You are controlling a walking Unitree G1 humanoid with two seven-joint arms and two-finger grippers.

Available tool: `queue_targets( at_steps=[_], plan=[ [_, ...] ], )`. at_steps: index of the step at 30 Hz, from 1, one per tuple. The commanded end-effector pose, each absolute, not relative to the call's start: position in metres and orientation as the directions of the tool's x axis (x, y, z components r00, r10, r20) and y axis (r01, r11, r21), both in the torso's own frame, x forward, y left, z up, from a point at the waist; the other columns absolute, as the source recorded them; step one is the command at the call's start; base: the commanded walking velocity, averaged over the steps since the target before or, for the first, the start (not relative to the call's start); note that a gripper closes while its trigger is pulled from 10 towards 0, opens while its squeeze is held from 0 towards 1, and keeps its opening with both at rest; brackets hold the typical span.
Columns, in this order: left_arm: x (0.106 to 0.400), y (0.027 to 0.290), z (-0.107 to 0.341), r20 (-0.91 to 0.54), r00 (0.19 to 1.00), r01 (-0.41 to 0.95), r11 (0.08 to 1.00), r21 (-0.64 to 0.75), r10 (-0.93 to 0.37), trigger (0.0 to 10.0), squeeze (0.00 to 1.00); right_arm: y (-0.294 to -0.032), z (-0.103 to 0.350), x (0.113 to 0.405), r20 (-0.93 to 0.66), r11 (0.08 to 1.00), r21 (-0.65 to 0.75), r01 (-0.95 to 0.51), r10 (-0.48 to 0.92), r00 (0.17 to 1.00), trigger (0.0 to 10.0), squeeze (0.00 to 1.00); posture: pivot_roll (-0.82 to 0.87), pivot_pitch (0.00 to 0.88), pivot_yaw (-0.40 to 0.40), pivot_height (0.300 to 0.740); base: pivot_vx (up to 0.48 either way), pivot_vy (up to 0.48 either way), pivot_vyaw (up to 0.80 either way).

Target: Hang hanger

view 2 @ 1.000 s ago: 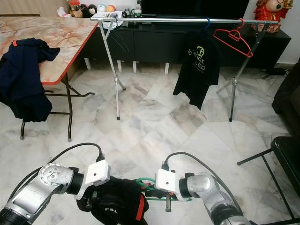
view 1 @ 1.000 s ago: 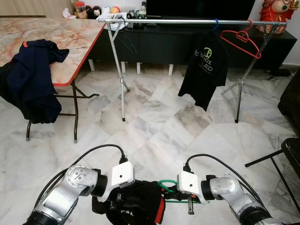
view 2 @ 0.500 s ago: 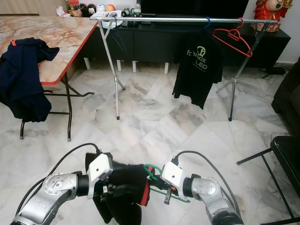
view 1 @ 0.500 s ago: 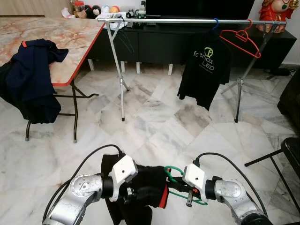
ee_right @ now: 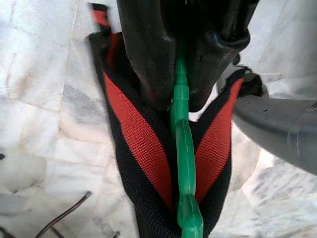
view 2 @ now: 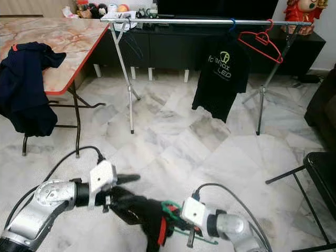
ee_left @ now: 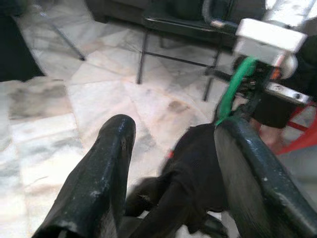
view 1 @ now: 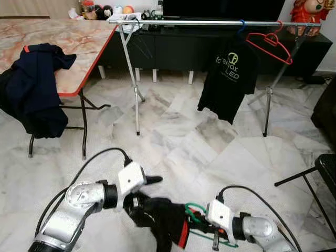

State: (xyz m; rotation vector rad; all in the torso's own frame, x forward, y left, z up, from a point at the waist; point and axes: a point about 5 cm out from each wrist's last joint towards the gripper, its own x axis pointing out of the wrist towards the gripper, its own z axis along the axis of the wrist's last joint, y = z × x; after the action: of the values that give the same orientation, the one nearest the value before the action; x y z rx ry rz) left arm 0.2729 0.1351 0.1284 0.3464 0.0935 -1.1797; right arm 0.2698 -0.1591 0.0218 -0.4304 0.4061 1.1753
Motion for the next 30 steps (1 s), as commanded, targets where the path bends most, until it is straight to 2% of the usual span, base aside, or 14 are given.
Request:
queue_targets(
  at_steps=[1, 3, 6, 7, 10, 11, 13, 15, 24, 27, 30],
  plan=[
    [0.283, 0.141, 0.130, -0.238, 0.480, 0.864, 0.408, 0.294, -0.845, 10.0, 0.00, -0.163, 0.035, 0.282, -0.460, 0.390, -0.170, -0.905, 0.780, 0.423, 0.0, 0.00, -0.01, 0.125, -0.010, 0.740, 0.000, 0.000, 0.00],
    [0.295, 0.149, 0.130, -0.205, 0.603, 0.778, 0.510, 0.367, -0.771, 10.0, 0.00, -0.168, 0.041, 0.290, -0.429, 0.469, -0.199, -0.861, 0.748, 0.507, 0.0, 0.00, -0.01, 0.118, -0.009, 0.740, 0.000, 0.000, 0.00],
    [0.300, 0.154, 0.130, -0.157, 0.684, 0.708, 0.597, 0.378, -0.712, 10.0, 0.00, -0.171, 0.045, 0.296, -0.398, 0.538, -0.214, -0.815, 0.714, 0.576, 0.0, 0.00, -0.01, 0.114, -0.009, 0.740, 0.000, 0.000, 0.00],
    [0.301, 0.157, 0.130, -0.124, 0.729, 0.665, 0.652, 0.365, -0.674, 10.0, 0.00, -0.173, 0.048, 0.299, -0.366, 0.585, -0.215, -0.782, 0.695, 0.619, 0.0, 0.00, -0.01, 0.111, -0.010, 0.740, 0.000, 0.000, 0.00],
    [0.302, 0.162, 0.127, -0.084, 0.791, 0.591, 0.721, 0.360, -0.606, 10.0, 0.00, -0.178, 0.053, 0.306, -0.315, 0.674, -0.212, -0.707, 0.638, 0.703, 0.0, 0.00, -0.01, 0.105, -0.014, 0.740, 0.000, 0.000, 0.00],
    [0.304, 0.164, 0.126, -0.039, 0.842, 0.516, 0.782, 0.350, -0.538, 10.0, 0.00, -0.179, 0.058, 0.311, -0.273, 0.731, -0.203, -0.651, 0.596, 0.755, 0.0, 0.00, -0.01, 0.107, -0.015, 0.740, 0.000, 0.000, 0.00],
    [0.307, 0.165, 0.125, -0.011, 0.873, 0.462, 0.818, 0.342, -0.488, 10.0, 0.00, -0.177, 0.062, 0.314, -0.236, 0.755, -0.187, -0.629, 0.587, 0.775, 0.0, 0.00, -0.01, 0.107, -0.017, 0.740, 0.000, 0.000, 0.00],
    [0.308, 0.163, 0.118, 0.002, 0.906, 0.402, 0.863, 0.307, -0.423, 10.0, 0.00, -0.167, 0.070, 0.316, -0.181, 0.742, -0.166, -0.650, 0.625, 0.760, 0.0, 0.00, -0.01, 0.109, -0.020, 0.740, 0.000, 0.000, 0.00],
    [0.305, 0.142, 0.091, -0.104, 0.900, 0.433, 0.846, 0.310, -0.423, 10.0, 0.00, -0.157, 0.093, 0.328, -0.090, 0.761, -0.176, -0.624, 0.619, 0.780, 0.0, 0.00, -0.01, 0.112, -0.032, 0.740, 0.000, 0.000, 0.00],
    [0.302, 0.130, 0.077, -0.173, 0.875, 0.484, 0.818, 0.312, -0.452, 10.0, 0.00, -0.155, 0.103, 0.331, -0.067, 0.753, -0.182, -0.632, 0.631, 0.772, 0.0, 0.00, -0.02, 0.112, -0.036, 0.740, 0.000, 0.000, 0.00],
    [0.302, 0.127, 0.076, -0.177, 0.872, 0.489, 0.818, 0.301, -0.456, 10.0, 0.00, -0.153, 0.106, 0.331, -0.064, 0.744, -0.190, -0.640, 0.641, 0.765, 0.0, 0.00, -0.02, 0.111, -0.039, 0.740, 0.000, 0.000, 0.00]
  ],
)
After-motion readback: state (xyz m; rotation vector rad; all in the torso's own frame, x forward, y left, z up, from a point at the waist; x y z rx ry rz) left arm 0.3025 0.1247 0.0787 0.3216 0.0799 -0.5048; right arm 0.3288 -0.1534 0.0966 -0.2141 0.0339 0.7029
